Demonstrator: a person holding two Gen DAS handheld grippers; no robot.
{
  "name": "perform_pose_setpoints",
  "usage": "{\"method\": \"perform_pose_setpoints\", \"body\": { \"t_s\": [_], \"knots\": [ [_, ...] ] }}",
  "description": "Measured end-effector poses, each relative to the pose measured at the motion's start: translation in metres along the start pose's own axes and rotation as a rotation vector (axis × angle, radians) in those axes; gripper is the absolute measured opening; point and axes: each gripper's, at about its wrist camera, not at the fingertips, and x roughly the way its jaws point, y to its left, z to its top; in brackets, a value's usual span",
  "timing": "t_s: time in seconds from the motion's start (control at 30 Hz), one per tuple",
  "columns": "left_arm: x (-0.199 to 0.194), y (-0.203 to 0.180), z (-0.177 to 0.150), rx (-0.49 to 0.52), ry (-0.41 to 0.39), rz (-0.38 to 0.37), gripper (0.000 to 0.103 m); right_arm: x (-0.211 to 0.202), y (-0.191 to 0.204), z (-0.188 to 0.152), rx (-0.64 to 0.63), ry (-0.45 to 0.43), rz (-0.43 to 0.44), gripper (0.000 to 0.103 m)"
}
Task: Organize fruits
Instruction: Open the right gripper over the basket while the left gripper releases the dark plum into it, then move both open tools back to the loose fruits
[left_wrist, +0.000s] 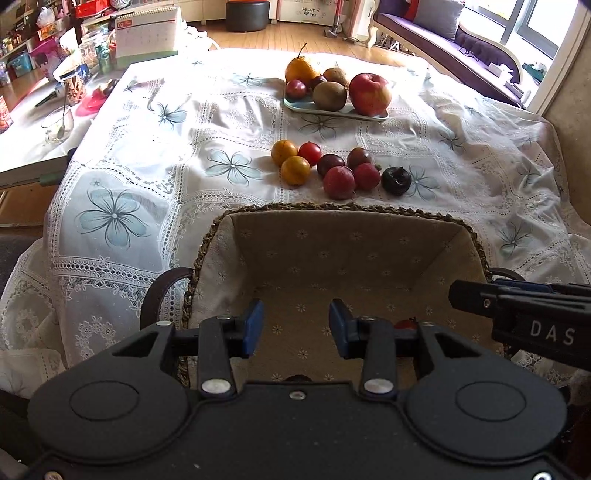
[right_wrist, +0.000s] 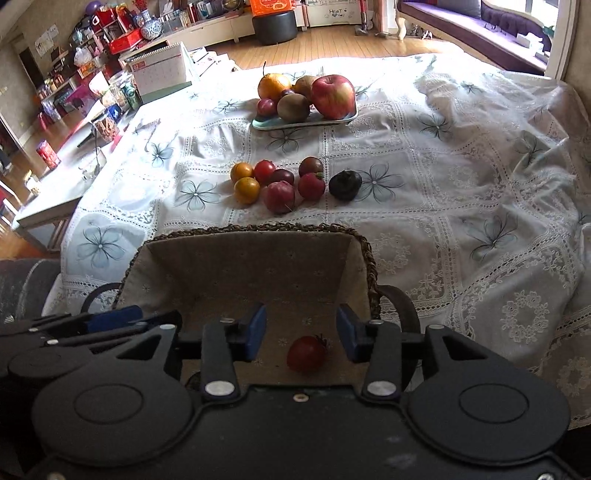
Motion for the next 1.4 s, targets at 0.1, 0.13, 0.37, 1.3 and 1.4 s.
{"method": "perform_pose_setpoints", "body": {
  "t_s": [0.1,0.13,0.37,1.3,1.4],
  "knots": [
    [-0.001,0.0,0.001,0.002,-0.01,0.009,0.047,0.0,0.001,0.001,-0.012,-0.001,-0.011,0.049],
    [0.0,0.001,0.001,0.004,-0.01,0.009,0.047,0.001,0.001,0.001,-0.011,0.007,-0.004,0.049],
    [0.002,0.003,0.002,-0.006,-0.004,0.016,0.047,0.001,0.007,0.005,-0.049,0.047,-0.015,0.052],
    [-0.024,0.025,0.032,-0.007,-0.04,0.031,0.047,-0.037,0.046,0.006,-0.308,0.263,-0.165,0.052],
    [-0.033,0.028,0.048,-0.01,-0.068,0.011,0.047,-0.048,0.044,0.016,-0.324,0.135,-0.197,0.052]
  ]
}}
